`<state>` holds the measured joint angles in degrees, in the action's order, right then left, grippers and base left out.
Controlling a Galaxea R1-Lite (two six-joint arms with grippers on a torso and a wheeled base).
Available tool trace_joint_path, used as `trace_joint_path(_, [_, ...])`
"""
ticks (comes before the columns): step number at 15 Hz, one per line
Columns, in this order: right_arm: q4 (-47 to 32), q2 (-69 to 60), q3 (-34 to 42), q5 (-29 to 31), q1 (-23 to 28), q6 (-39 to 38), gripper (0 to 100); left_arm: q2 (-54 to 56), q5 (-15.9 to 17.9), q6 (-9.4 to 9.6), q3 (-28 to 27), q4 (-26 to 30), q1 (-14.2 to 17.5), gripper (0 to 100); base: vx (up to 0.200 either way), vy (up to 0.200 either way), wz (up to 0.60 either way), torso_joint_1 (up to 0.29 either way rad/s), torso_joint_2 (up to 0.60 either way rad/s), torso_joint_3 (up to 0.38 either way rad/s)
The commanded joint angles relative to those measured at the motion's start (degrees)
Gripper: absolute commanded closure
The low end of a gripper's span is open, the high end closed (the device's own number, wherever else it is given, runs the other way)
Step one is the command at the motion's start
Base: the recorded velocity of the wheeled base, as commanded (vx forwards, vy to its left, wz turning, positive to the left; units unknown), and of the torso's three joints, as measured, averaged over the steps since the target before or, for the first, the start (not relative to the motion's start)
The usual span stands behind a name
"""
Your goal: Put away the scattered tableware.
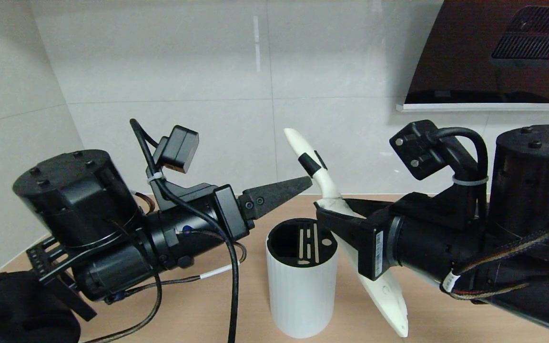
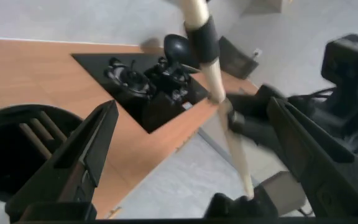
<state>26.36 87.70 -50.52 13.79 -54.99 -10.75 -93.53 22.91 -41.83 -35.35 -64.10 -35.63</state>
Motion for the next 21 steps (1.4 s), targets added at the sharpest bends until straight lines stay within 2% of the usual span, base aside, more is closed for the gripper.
trace_joint_path(1, [0.2, 1.7, -0.1, 0.0, -1.8, -0.1, 100, -1.7, -0.7, -0.1, -0.3, -2.5, -0.3, 0, 0.0, 0.0, 0.0, 0.0, 0.0, 0.0])
trace_joint_path(4, [0.3, 1.9, 0.1, 0.0, -3.4, -0.2, 100, -2.9, -2.0, -0.1, -0.3, -5.7, -1.3, 0, 0.0, 0.0, 0.0, 0.0, 0.0, 0.0])
trace_joint_path(7, [0.5, 1.9, 0.2, 0.1, -4.0, -0.7, 100, -3.0, -2.0, -0.1, -0.3, -5.8, -2.2, 0, 0.0, 0.0, 0.0, 0.0, 0.0, 0.0])
trace_joint_path(16, [0.5, 2.0, 0.4, 0.5, -4.3, -0.6, 100, -4.0, -3.4, 0.25, -0.4, -6.0, -2.3, 0, 0.0, 0.0, 0.0, 0.0, 0.0, 0.0])
trace_joint_path(17, [0.5, 2.0, 0.4, 0.5, -4.3, -0.6, 100, -4.4, -3.4, 0.25, -0.5, -6.0, -2.3, 100, 0.0, 0.0, 0.0, 0.0, 0.0, 0.0])
trace_joint_path(21, [0.5, 2.0, 0.6, 0.5, -4.3, -0.6, 100, -4.9, -3.3, 0.08, -0.5, -6.7, -2.2, 100, 0.0, 0.0, 0.0, 0.0, 0.0, 0.0])
